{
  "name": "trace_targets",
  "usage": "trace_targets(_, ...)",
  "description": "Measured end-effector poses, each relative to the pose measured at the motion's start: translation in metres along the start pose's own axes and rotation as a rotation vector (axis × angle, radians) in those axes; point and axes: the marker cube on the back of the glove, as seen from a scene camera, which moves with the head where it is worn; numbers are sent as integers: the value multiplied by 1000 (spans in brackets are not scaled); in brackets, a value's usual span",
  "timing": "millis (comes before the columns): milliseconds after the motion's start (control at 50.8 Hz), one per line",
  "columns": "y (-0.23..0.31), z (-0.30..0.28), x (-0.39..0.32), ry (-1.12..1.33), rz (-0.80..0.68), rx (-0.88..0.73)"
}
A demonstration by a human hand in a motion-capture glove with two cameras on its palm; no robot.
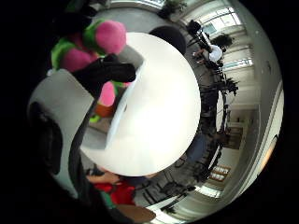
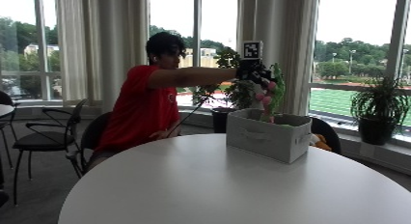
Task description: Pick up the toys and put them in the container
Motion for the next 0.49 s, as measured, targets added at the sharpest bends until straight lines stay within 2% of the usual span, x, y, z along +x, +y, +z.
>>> trace_targets(79,-2,1,8,143,111,9)
trace_targets(177,5,-10,-20,-97,-54,17)
trace_targets(295,7,-15,-31,-136,-54,32)
trace_targets(374,4,-13,-31,-77,6,26)
trace_targets(453,6,-15,-36,-144,-40,17)
trace_targets(492,6,-11,-25,-32,13,7)
